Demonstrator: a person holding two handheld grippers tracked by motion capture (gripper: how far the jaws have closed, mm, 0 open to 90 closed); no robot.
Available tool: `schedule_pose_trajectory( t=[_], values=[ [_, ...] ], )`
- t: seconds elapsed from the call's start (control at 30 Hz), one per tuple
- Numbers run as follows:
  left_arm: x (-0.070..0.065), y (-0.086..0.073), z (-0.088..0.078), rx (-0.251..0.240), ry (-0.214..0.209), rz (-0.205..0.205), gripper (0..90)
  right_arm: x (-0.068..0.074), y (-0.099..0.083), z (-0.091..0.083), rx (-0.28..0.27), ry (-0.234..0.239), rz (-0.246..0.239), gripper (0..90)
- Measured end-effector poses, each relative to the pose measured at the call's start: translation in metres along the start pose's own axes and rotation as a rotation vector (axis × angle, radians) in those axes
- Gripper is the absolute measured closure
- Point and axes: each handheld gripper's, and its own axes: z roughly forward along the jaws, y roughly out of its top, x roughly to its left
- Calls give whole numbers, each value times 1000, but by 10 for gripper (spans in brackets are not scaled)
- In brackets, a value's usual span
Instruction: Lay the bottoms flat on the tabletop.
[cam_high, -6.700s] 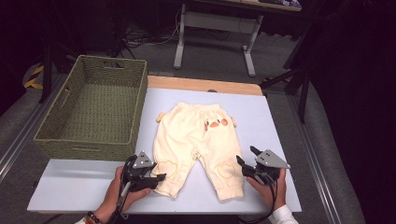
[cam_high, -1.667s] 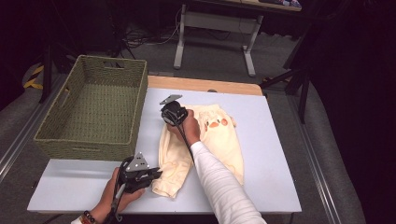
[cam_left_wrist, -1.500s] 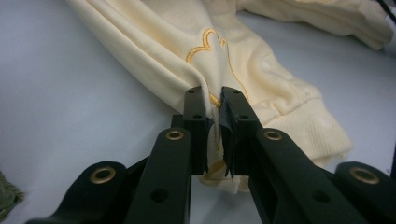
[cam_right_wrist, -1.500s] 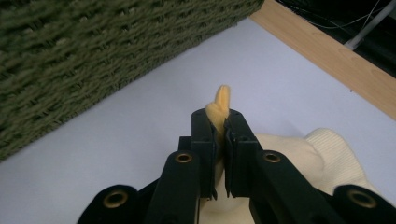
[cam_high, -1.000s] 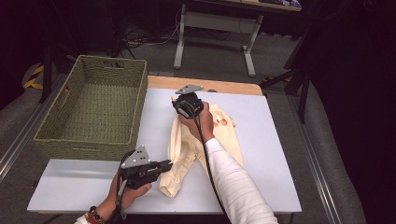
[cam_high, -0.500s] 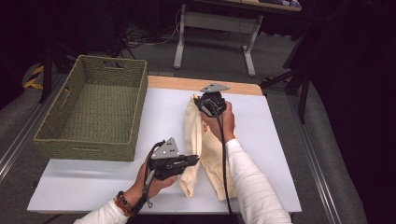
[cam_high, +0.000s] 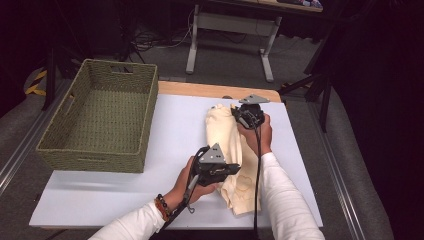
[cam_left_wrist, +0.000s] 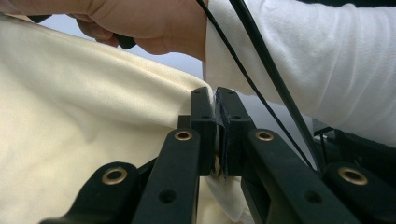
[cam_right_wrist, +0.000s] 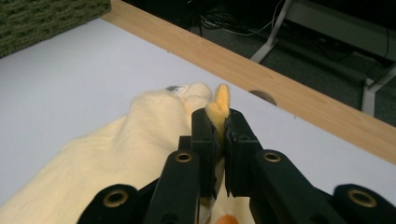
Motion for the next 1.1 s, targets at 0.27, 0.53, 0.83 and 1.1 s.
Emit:
schedule_pose_trajectory(
  t=[0.27,0.53,0.83,1.1],
  values=[
    [-7,-1,30,49,54,21,852,-15,-23,3,8,-12,7,841],
    [-3,2,24,21,79,20,710,-20,-43,9,31,-19,18,840],
    [22,-2,-30,19,235,78,513,-21,-55,12,55,-42,27,812],
    [33,-37,-43,159,312,123,369,-19,-74,-13,-21,-31,116,706]
  ],
)
